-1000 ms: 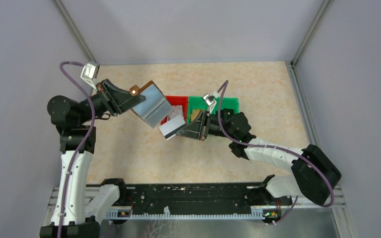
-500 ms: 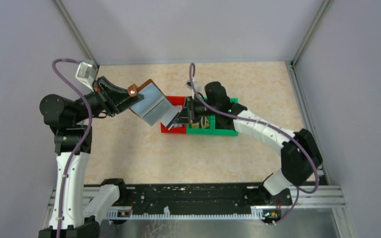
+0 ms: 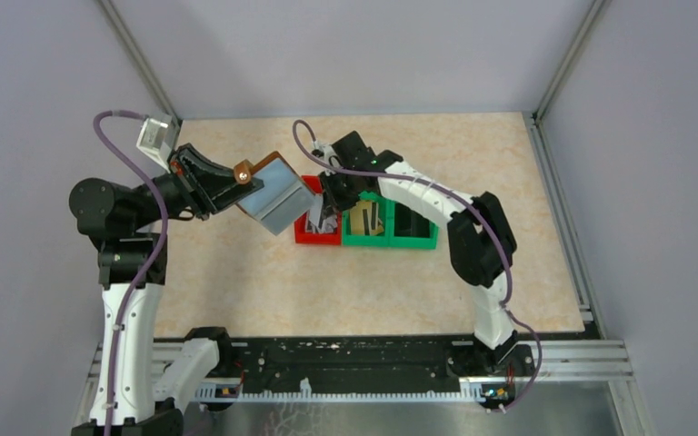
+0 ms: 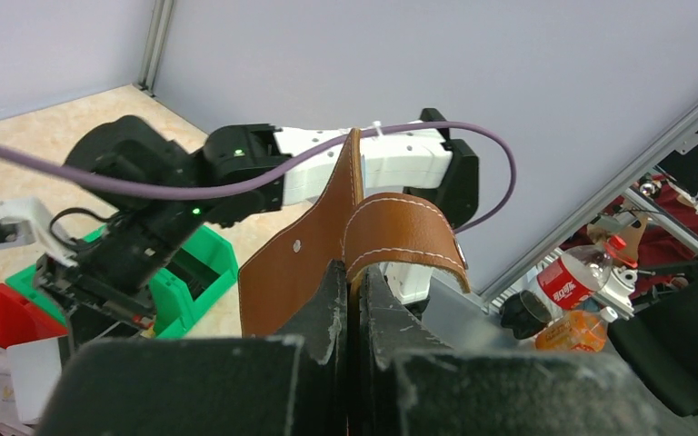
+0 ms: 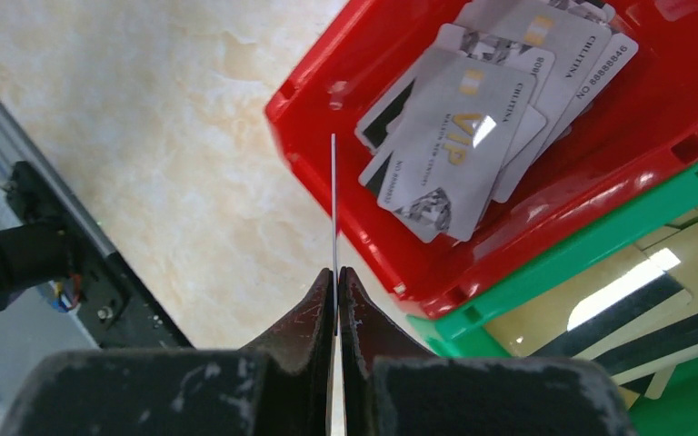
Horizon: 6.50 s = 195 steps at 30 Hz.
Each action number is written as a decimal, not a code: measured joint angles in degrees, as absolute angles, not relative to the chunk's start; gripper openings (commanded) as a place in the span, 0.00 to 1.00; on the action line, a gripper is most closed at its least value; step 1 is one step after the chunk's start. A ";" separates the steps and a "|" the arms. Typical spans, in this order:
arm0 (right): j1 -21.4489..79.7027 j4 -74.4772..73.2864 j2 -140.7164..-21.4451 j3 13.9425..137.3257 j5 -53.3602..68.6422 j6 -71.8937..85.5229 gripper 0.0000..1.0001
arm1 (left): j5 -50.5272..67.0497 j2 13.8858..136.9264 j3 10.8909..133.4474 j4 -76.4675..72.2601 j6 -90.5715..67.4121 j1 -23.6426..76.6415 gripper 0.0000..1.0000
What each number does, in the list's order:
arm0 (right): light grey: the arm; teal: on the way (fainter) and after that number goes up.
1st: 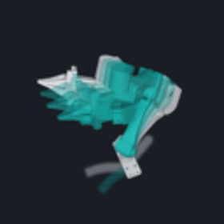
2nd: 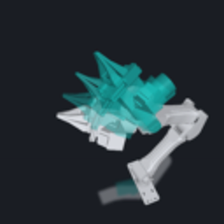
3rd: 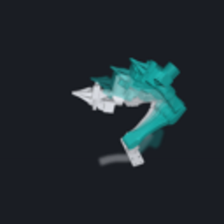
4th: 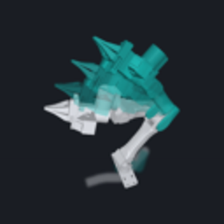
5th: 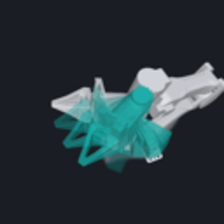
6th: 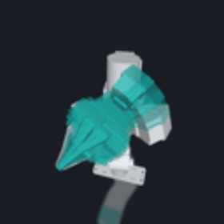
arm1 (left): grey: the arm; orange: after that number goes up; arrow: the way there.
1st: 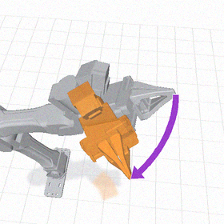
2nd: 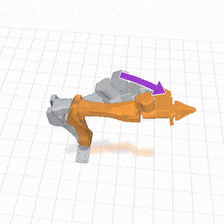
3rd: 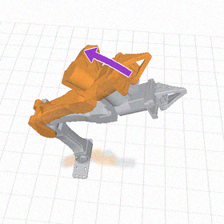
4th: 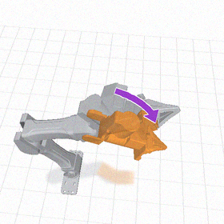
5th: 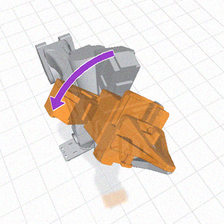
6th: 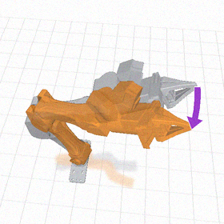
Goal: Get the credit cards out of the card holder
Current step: Place the credit card in the storage box, then remove the credit card from the card holder.
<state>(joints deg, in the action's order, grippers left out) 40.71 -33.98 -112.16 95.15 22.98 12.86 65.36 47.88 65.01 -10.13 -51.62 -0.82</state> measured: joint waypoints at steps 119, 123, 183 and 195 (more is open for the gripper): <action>47.13 27.51 -74.32 58.13 40.60 21.23 0.89 | 70.02 46.96 61.34 -20.62 -65.36 -0.91 0.00; 47.13 27.66 -74.87 58.30 40.12 21.52 0.87 | 70.02 47.00 61.34 -20.64 -65.36 -0.91 0.00; 51.09 37.71 -85.67 70.41 41.28 35.31 0.00 | 73.97 45.65 68.16 21.76 -10.76 -1.13 0.70; 50.83 38.26 -85.67 70.41 42.61 38.35 0.38 | 70.98 46.09 67.96 26.28 -4.97 -1.06 0.05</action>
